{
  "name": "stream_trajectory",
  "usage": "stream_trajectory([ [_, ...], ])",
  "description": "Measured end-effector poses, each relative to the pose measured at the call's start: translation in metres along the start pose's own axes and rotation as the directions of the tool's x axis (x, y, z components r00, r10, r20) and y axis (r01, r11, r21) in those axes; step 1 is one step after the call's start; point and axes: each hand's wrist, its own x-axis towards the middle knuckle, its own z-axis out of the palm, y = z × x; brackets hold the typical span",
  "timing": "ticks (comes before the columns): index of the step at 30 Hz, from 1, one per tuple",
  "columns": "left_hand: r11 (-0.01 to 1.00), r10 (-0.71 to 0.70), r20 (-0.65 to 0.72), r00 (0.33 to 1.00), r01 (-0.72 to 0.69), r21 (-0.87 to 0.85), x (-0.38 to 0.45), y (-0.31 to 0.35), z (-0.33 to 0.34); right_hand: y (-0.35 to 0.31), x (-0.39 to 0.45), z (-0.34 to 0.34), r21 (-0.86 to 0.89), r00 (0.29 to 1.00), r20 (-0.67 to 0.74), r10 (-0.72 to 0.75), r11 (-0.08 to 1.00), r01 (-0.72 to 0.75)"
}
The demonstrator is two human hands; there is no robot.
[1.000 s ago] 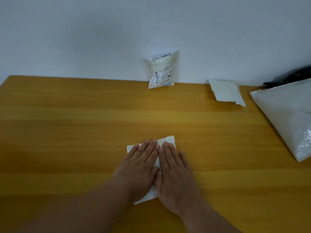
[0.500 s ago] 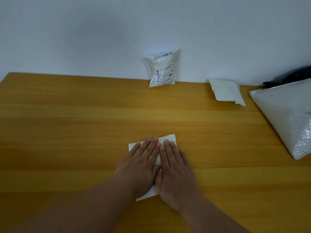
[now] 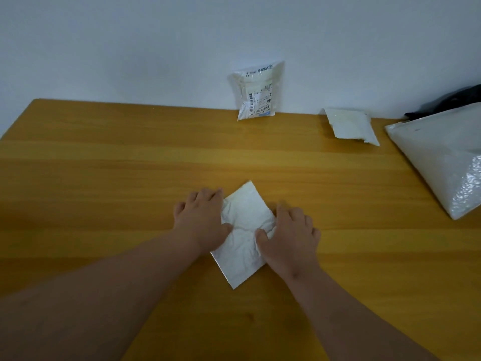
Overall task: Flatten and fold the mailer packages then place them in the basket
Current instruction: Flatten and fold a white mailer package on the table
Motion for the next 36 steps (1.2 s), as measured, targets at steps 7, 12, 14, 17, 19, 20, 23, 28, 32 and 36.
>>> stream_trajectory([
  [7, 0.985, -0.129, -0.015, 0.991, 0.127, -0.119, -0.019, -0.017, 0.001, -0.021, -0.013, 0.001, 0.213, 0.997, 0.079, 0.009, 0.977, -0.026],
  [12, 0.924, -0.115, -0.166, 0.979, 0.044, -0.379, -0.040, -0.051, 0.006, -0.039, -0.045, 0.006, 0.378, 0.974, 0.008, -0.224, 0.903, 0.205],
  [14, 0.900, -0.120, -0.251, 0.961, -0.001, -0.437, -0.052, -0.067, 0.009, -0.046, -0.058, 0.008, 0.412, 0.964, 0.005, -0.265, 0.879, 0.240],
  [17, 0.909, -0.099, -0.379, 0.920, -0.072, -0.412, -0.077, -0.088, 0.016, -0.055, -0.083, 0.016, 0.515, 0.956, -0.036, -0.293, 0.814, 0.268],
  [19, 0.904, -0.064, -0.438, 0.897, -0.133, -0.406, -0.100, -0.096, 0.024, -0.059, -0.106, 0.025, 0.566, 0.958, -0.042, -0.283, 0.784, 0.256],
  [20, 0.905, -0.050, -0.458, 0.887, -0.155, -0.397, -0.110, -0.099, 0.028, -0.060, -0.115, 0.030, 0.591, 0.966, -0.039, -0.257, 0.774, 0.229],
  [23, 0.931, -0.014, -0.481, 0.877, -0.164, -0.327, -0.154, -0.107, 0.049, -0.056, -0.160, 0.045, 0.663, 0.983, 0.017, -0.181, 0.738, 0.124],
  [28, 0.966, 0.120, -0.387, 0.914, -0.198, -0.169, -0.234, -0.111, 0.079, -0.036, -0.232, 0.051, 0.688, 0.936, 0.274, -0.223, 0.726, -0.029],
  [32, 0.947, 0.219, -0.283, 0.934, -0.273, -0.170, -0.273, -0.107, 0.103, -0.006, -0.260, 0.079, 0.573, 0.803, 0.557, -0.211, 0.797, -0.189],
  [36, 0.944, 0.310, -0.256, 0.916, -0.329, -0.034, -0.279, -0.102, 0.131, 0.019, -0.261, 0.129, 0.542, 0.743, 0.656, -0.131, 0.767, -0.344],
])
